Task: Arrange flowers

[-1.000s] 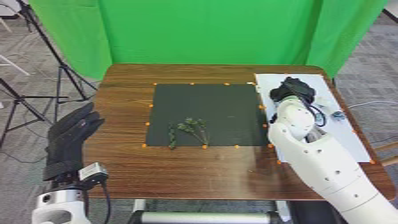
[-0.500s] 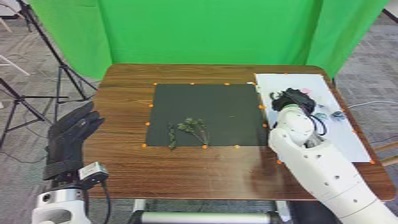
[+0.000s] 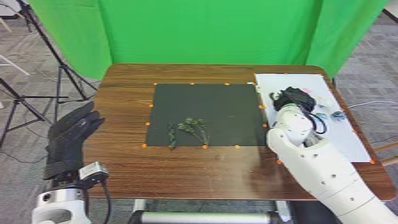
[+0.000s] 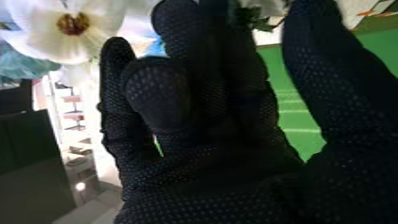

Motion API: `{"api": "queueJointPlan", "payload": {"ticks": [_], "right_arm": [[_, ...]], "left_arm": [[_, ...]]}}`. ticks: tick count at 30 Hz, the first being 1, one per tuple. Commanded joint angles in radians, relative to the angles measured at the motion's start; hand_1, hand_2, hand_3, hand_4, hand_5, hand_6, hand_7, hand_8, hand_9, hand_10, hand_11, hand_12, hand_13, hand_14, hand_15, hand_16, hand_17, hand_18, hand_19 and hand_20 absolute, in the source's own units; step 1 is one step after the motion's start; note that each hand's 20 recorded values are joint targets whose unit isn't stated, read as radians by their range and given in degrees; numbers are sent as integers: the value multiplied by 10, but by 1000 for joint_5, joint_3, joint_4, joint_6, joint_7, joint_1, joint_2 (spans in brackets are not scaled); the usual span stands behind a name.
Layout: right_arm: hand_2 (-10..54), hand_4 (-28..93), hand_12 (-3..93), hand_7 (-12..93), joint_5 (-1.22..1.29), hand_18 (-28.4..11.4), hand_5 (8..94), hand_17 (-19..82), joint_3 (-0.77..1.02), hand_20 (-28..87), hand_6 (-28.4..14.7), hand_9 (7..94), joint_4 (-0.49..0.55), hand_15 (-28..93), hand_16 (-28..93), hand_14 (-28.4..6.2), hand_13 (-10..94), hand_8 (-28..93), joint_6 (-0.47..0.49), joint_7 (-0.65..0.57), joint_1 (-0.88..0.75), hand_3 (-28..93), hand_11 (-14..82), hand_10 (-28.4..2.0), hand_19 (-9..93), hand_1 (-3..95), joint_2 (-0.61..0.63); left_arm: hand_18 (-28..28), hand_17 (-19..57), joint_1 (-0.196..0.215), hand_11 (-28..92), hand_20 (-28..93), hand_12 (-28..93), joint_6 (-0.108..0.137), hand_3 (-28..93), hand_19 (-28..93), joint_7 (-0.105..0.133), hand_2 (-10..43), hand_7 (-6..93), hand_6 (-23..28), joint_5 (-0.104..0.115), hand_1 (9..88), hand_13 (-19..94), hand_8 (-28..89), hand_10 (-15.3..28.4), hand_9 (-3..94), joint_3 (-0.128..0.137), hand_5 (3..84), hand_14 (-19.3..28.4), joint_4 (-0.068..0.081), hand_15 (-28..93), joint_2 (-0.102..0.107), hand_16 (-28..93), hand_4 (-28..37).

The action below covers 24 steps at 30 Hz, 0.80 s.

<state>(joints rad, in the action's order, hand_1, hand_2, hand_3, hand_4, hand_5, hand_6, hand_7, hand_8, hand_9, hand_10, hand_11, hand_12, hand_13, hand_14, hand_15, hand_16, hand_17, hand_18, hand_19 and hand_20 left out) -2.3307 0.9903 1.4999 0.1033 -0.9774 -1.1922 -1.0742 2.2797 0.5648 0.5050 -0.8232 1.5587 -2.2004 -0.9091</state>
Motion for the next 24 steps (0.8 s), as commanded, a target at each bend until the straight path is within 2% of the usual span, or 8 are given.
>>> {"api": "queueJointPlan", "payload": {"ticks": [1,6,9,16,24], "right_arm": [[-94,-279,278,288,-14,-270,803,295,-20,11,-36,834,-26,738,257,-107,770,130,-17,-19,-12,733,373,-134,889,512,-10],[-95,-281,300,282,-14,-262,827,312,-34,11,-33,861,-27,736,269,-95,795,139,-71,-24,-6,737,371,-123,898,534,-6],[-95,-282,304,271,-13,-261,838,318,-51,13,-36,872,-25,736,272,-92,800,149,-118,-26,8,742,373,-118,904,538,2],[-95,-282,312,254,-35,-258,851,326,-76,14,-37,883,-4,737,279,-86,813,170,-195,-17,35,757,376,-113,911,535,14],[-95,-283,314,247,-51,-258,858,329,-96,14,-38,886,33,737,283,-84,818,179,-241,-6,55,762,380,-114,915,534,21]], "left_arm": [[225,-83,7,423,147,70,-14,820,569,-6,16,166,121,-5,296,246,-109,205,343,5,426,273,1,669,-11,-183,-142],[225,-83,13,423,146,70,-8,822,569,-2,16,166,121,-1,295,247,-109,205,343,5,426,273,1,669,-8,-183,-140],[225,-83,12,423,146,70,-12,823,570,-8,16,166,121,-5,295,247,-109,205,343,8,426,273,1,669,-14,-183,-140],[225,-83,17,424,147,70,5,824,570,7,16,167,121,13,296,246,-109,205,343,0,426,274,-1,669,3,-183,-141],[225,-83,23,424,146,70,10,823,570,9,17,166,121,14,296,246,-109,205,343,1,427,274,-4,668,6,-184,-142]]}}
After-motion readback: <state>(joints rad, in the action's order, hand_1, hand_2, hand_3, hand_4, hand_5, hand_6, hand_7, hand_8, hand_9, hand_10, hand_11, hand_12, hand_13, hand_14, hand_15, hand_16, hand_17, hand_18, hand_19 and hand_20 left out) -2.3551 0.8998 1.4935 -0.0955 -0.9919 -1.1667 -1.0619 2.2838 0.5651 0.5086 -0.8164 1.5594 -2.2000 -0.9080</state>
